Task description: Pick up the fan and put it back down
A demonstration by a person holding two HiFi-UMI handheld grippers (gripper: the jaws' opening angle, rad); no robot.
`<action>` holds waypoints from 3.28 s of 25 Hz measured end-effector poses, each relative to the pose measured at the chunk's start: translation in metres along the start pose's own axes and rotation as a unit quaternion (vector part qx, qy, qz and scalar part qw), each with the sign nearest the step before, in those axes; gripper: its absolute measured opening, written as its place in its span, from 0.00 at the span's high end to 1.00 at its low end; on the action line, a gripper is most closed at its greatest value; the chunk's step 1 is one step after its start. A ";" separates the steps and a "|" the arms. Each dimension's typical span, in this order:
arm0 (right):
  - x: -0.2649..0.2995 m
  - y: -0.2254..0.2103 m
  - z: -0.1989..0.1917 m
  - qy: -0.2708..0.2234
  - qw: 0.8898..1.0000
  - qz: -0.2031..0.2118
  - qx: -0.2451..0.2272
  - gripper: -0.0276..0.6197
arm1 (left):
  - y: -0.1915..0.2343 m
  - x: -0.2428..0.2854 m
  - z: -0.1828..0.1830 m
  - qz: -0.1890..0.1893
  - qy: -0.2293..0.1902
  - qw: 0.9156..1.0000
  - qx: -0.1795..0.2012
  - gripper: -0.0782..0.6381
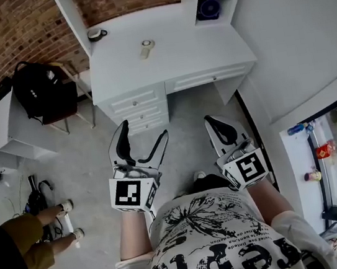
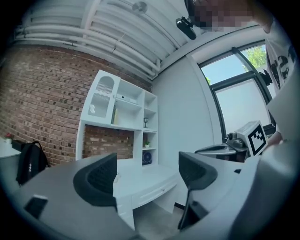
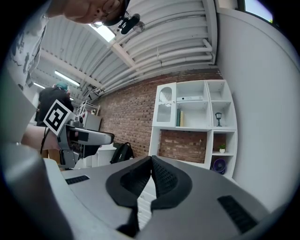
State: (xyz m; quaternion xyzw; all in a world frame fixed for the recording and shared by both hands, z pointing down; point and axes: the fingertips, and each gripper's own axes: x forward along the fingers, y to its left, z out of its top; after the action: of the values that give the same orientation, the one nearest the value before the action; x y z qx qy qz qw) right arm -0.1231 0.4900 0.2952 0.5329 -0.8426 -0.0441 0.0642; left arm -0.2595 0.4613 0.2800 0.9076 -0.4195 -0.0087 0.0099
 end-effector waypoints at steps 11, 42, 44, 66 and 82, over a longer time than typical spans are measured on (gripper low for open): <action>0.082 -0.092 -0.036 -0.009 0.999 0.038 0.012 0.93 | 0.035 0.103 -0.024 0.061 0.023 0.998 0.011 0.34; 0.402 -0.403 -0.098 0.050 0.993 0.101 0.034 0.93 | 0.183 0.515 -0.102 0.104 0.159 0.982 -0.008 0.34; 0.429 -0.411 -0.107 0.056 0.992 0.100 0.044 0.93 | 0.203 0.536 -0.120 0.095 0.176 0.980 -0.014 0.34; 0.609 -0.421 -0.209 0.129 0.987 0.074 0.059 0.93 | 0.354 0.658 -0.358 0.007 0.469 0.881 -0.063 0.34; 0.623 -0.432 -0.232 0.161 0.983 0.049 0.068 0.93 | 0.358 0.675 -0.390 0.007 0.505 0.862 -0.048 0.35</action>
State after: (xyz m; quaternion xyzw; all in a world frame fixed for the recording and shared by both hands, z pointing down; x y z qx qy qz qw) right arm 0.0344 -0.2588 0.5010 0.4942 -0.8472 0.1030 0.1652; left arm -0.0859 -0.2806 0.6738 0.7833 -0.3620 0.4309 0.2640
